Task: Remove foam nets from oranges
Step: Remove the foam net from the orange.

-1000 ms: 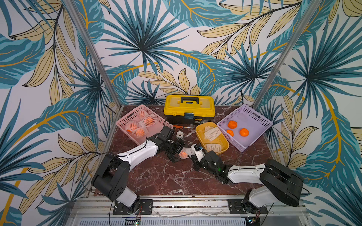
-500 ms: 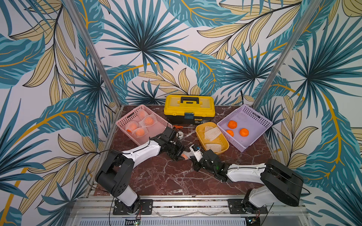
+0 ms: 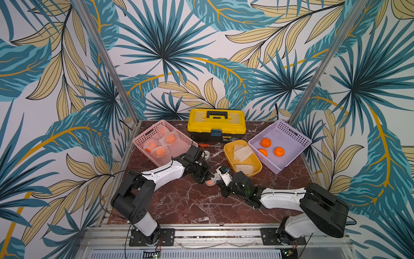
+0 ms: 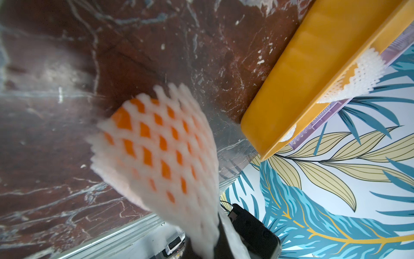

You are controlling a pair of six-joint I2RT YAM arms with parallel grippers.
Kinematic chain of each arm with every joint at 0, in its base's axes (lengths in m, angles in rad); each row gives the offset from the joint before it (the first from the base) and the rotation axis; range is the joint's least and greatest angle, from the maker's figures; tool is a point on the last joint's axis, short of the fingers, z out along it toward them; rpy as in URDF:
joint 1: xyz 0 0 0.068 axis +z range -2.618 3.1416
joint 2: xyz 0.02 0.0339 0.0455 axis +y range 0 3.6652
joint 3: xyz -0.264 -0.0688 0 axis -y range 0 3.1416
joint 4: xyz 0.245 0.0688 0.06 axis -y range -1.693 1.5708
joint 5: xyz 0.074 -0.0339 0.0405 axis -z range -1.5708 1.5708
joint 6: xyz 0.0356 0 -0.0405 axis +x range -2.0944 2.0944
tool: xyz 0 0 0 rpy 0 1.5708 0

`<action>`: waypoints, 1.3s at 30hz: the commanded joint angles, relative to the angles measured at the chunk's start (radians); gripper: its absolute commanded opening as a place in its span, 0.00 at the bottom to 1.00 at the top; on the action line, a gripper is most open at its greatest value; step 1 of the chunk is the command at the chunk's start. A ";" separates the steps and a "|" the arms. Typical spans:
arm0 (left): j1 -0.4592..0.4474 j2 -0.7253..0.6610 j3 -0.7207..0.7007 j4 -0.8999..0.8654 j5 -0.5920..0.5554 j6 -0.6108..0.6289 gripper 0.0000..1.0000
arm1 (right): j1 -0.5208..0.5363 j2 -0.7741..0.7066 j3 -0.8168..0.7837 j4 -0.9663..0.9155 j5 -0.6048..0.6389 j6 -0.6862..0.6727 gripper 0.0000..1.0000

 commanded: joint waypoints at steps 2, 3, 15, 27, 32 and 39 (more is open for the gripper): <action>-0.006 0.017 0.018 0.001 -0.008 0.010 0.01 | -0.001 -0.049 -0.007 0.087 -0.017 0.078 0.07; -0.008 0.016 0.018 0.003 -0.008 0.010 0.01 | -0.002 -0.048 -0.004 0.093 -0.017 0.092 0.06; -0.002 0.002 -0.005 0.039 0.004 0.003 0.00 | -0.020 -0.087 -0.012 0.022 0.035 0.156 0.52; 0.001 -0.029 0.005 0.038 0.028 -0.009 0.00 | -0.035 -0.030 -0.054 0.068 0.036 -0.041 0.94; -0.007 -0.036 -0.001 0.044 0.038 -0.016 0.00 | -0.036 0.043 -0.010 0.117 0.092 -0.059 0.88; -0.016 -0.042 0.001 0.057 0.054 -0.022 0.00 | -0.038 0.110 0.014 0.193 0.121 -0.044 0.62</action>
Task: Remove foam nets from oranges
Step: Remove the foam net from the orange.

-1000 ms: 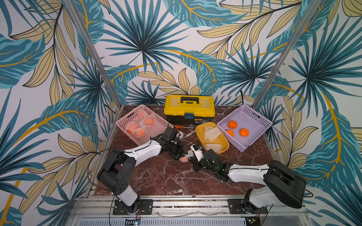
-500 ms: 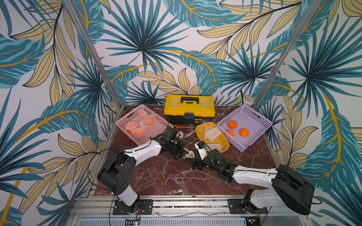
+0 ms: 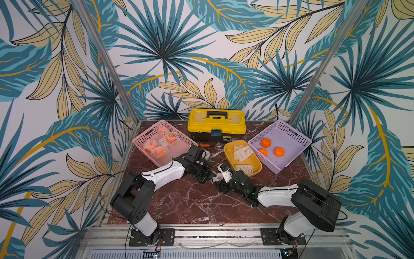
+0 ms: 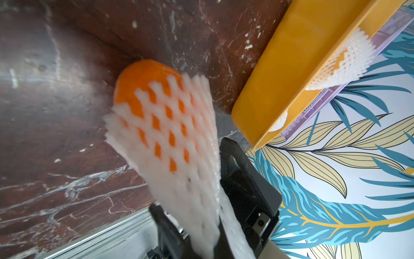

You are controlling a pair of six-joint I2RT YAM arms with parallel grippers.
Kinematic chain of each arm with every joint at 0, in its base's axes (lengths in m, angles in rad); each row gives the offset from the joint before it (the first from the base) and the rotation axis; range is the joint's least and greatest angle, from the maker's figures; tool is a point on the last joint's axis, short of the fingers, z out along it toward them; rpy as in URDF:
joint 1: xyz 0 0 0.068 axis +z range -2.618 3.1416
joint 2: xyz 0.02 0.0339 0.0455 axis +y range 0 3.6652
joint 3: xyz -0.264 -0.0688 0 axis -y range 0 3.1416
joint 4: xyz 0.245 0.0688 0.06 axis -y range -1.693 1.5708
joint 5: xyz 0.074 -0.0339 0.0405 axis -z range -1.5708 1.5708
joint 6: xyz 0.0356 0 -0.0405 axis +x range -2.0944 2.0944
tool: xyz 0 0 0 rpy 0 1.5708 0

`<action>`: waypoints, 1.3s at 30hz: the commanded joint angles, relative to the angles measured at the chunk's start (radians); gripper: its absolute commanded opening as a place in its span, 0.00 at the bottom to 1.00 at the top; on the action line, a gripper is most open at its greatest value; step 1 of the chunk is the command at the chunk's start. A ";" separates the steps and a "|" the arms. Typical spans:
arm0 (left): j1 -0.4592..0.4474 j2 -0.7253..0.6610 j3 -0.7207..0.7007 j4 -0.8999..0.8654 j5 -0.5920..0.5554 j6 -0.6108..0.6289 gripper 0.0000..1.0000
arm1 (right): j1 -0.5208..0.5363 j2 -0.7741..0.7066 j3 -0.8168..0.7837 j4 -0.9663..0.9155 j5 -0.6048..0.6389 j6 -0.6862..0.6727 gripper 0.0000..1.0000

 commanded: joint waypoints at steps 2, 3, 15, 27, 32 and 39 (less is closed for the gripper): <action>-0.005 -0.037 -0.001 0.014 0.016 -0.005 0.00 | -0.005 0.019 0.010 0.076 0.020 0.008 0.53; -0.005 -0.037 -0.002 0.016 0.019 -0.007 0.00 | -0.006 0.024 0.016 0.068 0.014 0.011 0.46; 0.026 -0.061 0.003 0.022 0.020 0.010 0.63 | -0.011 -0.009 0.011 0.057 -0.019 0.082 0.05; 0.091 -0.105 0.015 -0.047 -0.002 0.099 0.99 | -0.063 -0.193 -0.026 -0.053 -0.054 0.196 0.03; 0.113 -0.091 0.030 -0.092 -0.013 0.157 1.00 | -0.129 -0.300 -0.046 -0.134 -0.059 0.264 0.03; 0.141 -0.091 0.111 -0.255 -0.081 0.311 1.00 | -0.283 -0.477 0.004 -0.428 -0.061 0.370 0.12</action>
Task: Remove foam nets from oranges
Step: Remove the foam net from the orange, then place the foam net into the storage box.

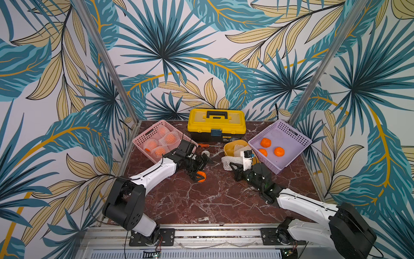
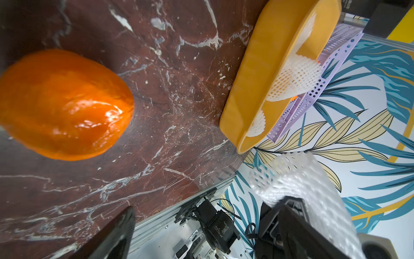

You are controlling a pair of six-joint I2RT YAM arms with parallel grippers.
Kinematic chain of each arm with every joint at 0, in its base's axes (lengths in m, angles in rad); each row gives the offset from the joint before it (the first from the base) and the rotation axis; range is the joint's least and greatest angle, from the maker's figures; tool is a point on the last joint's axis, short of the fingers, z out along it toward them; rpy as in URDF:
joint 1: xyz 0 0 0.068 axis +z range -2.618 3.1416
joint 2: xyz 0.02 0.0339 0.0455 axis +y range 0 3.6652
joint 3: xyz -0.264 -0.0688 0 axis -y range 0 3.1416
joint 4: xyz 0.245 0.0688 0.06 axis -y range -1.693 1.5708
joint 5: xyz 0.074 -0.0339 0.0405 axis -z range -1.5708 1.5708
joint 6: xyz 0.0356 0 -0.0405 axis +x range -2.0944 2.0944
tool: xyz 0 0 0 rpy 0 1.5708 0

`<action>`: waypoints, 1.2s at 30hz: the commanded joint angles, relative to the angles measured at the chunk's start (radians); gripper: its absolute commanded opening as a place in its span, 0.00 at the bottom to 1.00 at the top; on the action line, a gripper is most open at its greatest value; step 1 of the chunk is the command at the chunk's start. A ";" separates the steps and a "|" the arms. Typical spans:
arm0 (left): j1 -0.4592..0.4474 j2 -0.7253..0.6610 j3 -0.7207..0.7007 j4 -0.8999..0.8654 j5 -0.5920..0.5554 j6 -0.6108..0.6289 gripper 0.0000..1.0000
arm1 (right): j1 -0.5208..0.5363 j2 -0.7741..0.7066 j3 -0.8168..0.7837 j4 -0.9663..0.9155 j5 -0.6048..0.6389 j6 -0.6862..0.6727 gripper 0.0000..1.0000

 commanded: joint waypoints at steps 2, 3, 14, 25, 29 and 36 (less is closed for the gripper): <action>0.017 -0.008 0.082 -0.162 -0.088 0.154 1.00 | -0.095 -0.051 0.089 -0.310 0.005 0.092 0.17; 0.020 -0.008 0.092 -0.186 -0.101 0.174 0.99 | -0.124 -0.038 0.129 -0.376 -0.009 0.099 0.18; 0.034 -0.008 0.082 -0.265 -0.175 0.248 1.00 | -0.316 0.324 0.495 -0.610 -0.335 0.199 0.34; 0.025 -0.034 0.106 -0.260 -0.157 0.257 0.99 | -0.411 0.582 0.685 -0.689 -0.485 0.303 0.57; -0.012 0.014 0.196 -0.219 -0.103 0.248 1.00 | -0.412 0.573 0.689 -0.711 -0.476 0.289 0.72; -0.077 0.149 0.381 -0.151 -0.092 0.180 1.00 | -0.413 0.518 0.652 -0.700 -0.462 0.284 0.90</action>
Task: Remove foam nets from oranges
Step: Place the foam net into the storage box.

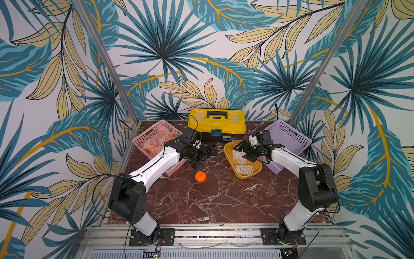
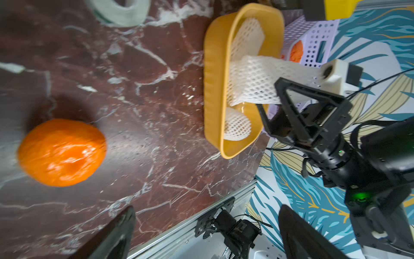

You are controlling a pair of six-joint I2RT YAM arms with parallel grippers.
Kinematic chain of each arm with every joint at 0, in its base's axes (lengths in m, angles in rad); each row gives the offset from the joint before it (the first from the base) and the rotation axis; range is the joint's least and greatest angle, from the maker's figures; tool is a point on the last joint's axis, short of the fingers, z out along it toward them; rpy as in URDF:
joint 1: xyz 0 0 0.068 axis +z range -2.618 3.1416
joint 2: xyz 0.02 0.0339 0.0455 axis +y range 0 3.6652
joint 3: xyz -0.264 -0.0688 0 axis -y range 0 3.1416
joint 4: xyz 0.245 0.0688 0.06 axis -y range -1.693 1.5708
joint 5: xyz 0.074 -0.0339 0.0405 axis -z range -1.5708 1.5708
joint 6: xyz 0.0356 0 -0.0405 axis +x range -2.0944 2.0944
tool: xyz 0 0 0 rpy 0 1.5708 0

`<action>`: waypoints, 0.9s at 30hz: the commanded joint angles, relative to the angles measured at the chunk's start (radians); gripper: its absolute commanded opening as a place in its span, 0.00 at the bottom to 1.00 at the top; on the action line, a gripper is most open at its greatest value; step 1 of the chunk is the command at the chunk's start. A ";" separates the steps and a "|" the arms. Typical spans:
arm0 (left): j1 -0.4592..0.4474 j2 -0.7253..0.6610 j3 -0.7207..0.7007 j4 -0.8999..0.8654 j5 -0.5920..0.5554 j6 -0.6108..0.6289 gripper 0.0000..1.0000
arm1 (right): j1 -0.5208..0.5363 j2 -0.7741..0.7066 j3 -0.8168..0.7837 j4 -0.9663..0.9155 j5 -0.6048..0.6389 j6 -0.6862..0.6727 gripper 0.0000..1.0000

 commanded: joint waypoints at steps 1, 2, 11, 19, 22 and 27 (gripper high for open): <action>-0.028 0.069 0.073 0.048 0.003 -0.038 0.99 | 0.002 -0.059 -0.027 -0.016 0.005 -0.007 0.92; -0.035 0.089 0.085 0.071 0.007 -0.057 1.00 | 0.001 -0.062 -0.032 -0.011 -0.005 -0.008 0.92; -0.060 0.218 0.033 0.485 0.094 -0.367 0.91 | -0.004 -0.147 -0.220 0.328 -0.085 0.168 0.81; -0.086 0.297 -0.022 0.747 0.038 -0.564 0.75 | -0.007 -0.142 -0.305 0.556 -0.121 0.359 0.77; -0.091 0.357 0.032 0.752 0.064 -0.586 0.70 | -0.009 -0.139 -0.324 0.589 -0.121 0.370 0.77; -0.097 0.416 0.082 0.753 0.068 -0.607 0.60 | -0.011 -0.123 -0.332 0.638 -0.127 0.396 0.77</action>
